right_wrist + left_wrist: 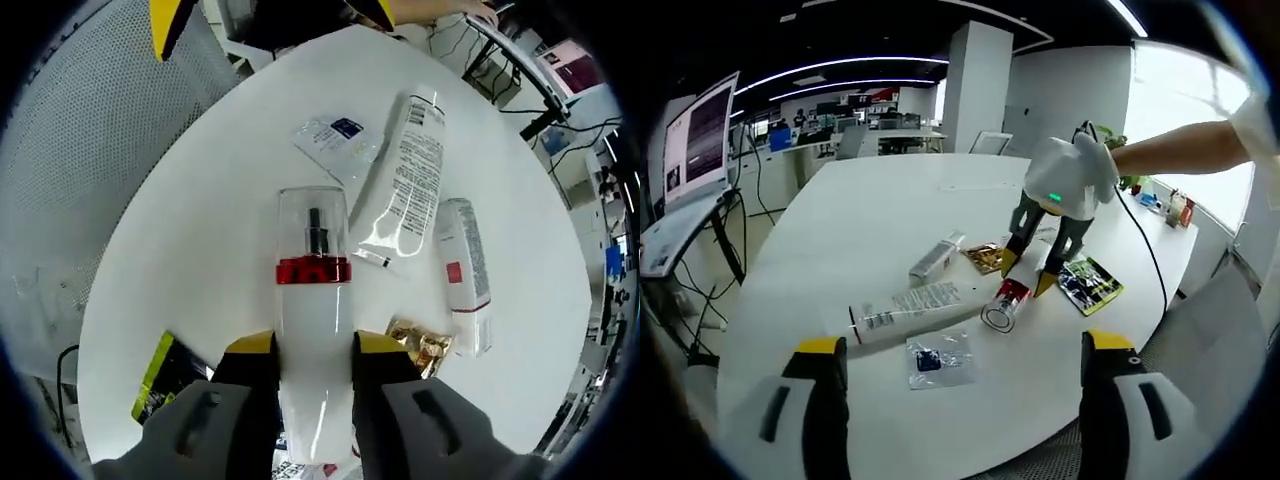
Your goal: Arrange the skincare products in the storage area until every visible bottle or jar stands upright without overlapping.
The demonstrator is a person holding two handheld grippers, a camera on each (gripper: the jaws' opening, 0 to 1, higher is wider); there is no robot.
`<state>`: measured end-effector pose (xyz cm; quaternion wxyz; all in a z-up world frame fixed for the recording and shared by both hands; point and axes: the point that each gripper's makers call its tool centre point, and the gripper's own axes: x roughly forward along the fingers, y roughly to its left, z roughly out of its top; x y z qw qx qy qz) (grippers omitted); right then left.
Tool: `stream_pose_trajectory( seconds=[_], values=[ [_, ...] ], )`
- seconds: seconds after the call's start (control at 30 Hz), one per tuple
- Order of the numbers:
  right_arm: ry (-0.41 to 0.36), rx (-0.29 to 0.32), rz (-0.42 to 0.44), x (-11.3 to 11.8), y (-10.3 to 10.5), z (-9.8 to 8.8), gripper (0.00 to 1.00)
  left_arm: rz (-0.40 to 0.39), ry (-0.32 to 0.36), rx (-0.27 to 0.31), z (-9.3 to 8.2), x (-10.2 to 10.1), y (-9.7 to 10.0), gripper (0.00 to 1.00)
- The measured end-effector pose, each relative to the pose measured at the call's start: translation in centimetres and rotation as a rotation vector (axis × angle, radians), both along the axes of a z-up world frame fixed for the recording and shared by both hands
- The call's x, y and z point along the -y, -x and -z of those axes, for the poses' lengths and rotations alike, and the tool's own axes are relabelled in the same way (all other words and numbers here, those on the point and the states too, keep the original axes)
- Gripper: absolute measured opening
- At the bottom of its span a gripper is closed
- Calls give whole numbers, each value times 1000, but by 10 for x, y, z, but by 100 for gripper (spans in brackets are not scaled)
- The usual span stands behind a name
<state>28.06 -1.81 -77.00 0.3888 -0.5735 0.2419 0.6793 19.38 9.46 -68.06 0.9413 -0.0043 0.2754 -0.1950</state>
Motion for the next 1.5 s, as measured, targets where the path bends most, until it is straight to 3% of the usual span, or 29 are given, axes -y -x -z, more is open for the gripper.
stream_pose_trajectory(
  seconds=[0.27,0.57,0.63,0.67,0.7,0.8,0.9,1.03,1.17,1.3,1.4,1.5],
  values=[
    [-86,0,33,-3,7,-4,26,56,-40,30,-3,9,2,82],
    [-268,-51,189,-10,8,-25,26,128,-25,37,-2,19,4,82],
    [-306,-57,210,-11,9,-30,26,146,-10,37,-3,22,4,82],
    [-319,-71,227,-11,10,-32,26,140,3,78,-9,24,0,83],
    [-333,-81,244,-11,12,-33,26,161,15,82,-10,27,1,82],
    [-399,-114,306,-14,15,-38,26,169,52,77,-11,30,0,80],
    [-446,-149,354,-15,19,-44,26,185,44,67,-8,33,-1,78],
    [-512,-179,413,-16,20,-49,26,192,131,75,-15,39,-6,67],
    [-572,-217,468,-17,20,-53,26,234,121,81,-11,48,-10,63],
    [-611,-247,500,-16,22,-57,26,241,199,94,-15,58,-15,55],
    [-635,-254,511,-16,25,-59,26,248,197,108,-17,61,-19,52],
    [-669,-284,539,-16,26,-61,26,264,246,141,-22,60,-25,42]
  ],
)
